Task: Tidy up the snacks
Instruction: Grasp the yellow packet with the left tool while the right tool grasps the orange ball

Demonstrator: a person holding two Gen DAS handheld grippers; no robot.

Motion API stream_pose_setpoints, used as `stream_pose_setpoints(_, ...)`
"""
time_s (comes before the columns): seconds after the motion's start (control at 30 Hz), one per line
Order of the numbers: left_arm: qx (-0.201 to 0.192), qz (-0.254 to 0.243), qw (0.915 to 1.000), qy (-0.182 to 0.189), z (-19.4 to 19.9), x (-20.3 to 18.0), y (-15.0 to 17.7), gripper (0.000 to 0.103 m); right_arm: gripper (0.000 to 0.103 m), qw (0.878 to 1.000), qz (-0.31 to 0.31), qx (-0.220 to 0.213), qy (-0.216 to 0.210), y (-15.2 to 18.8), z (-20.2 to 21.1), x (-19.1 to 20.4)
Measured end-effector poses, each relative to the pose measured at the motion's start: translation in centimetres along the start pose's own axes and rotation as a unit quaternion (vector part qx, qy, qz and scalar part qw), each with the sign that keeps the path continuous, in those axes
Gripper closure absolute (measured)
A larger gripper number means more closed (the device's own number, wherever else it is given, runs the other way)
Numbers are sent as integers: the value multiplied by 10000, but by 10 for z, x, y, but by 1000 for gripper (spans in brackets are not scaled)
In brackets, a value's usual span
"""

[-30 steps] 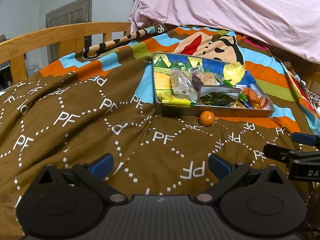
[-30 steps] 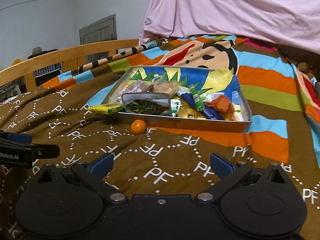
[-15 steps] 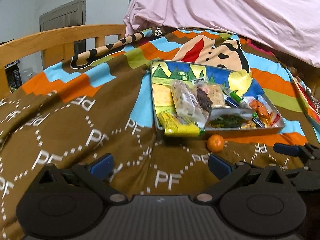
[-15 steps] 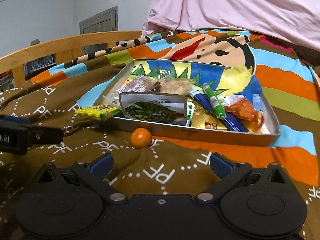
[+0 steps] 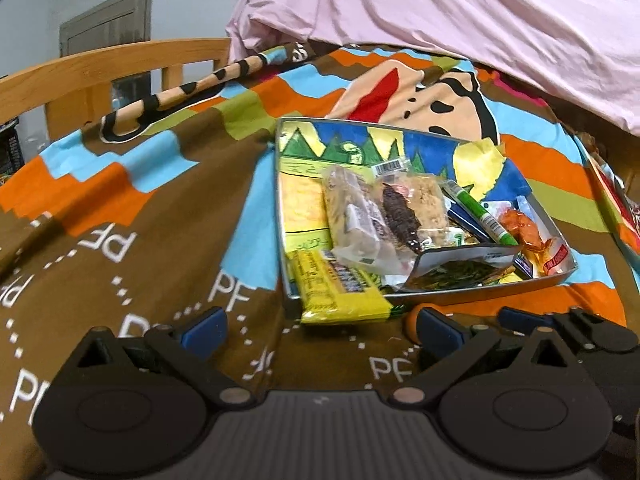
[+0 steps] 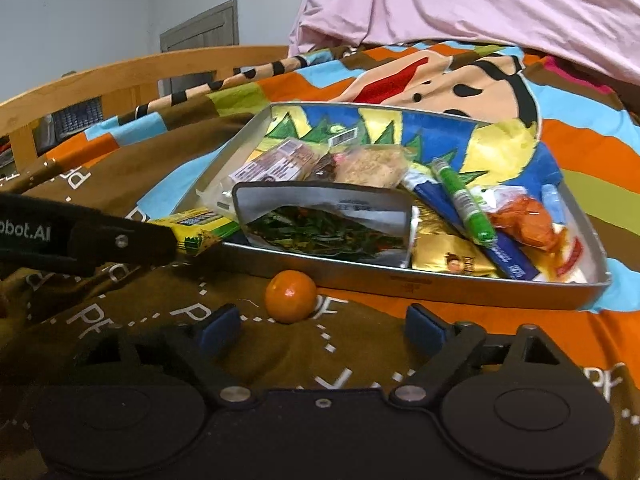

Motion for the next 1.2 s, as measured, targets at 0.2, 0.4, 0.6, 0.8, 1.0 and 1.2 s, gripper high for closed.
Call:
stream_pose_setpoints(0.2,252,-405,9986,-207,-14,-15,-2,10,29,9998,120,87,-104,-2,-13,7)
stream_pose_setpoints(0.4,510,-569,9967,-282,-24,-19,0,27,39,9997,154,128,-152,-5,-22,8)
stream_pose_setpoints(0.6,623,-605,9960,-190,-25,-23,-1,40,62,9994,289,138,-151,-6,-26,14)
stream_pose_setpoints(0.8,593,-430,9973,-97,-21,-20,-2,41,68,9991,358,113,-173,-6,-24,16)
stream_pose_setpoints(1.0,498,-366,9981,-15,-14,-18,-2,41,68,9992,355,75,-188,-6,-18,16)
stream_pose_setpoints(1.2,323,-344,9989,81,-1,-16,3,41,68,9991,375,-15,-222,-5,-6,15)
Point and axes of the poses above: each gripper's, at about its wrist camera, not at the fingertips, and z roughly against the way its jaws point, x to its left, y to its underside, the point moved 8 cm from there along -z, roughly the way its jaws point, and after that the axes turned 3 degrees about -y, right-handed, at the moved point
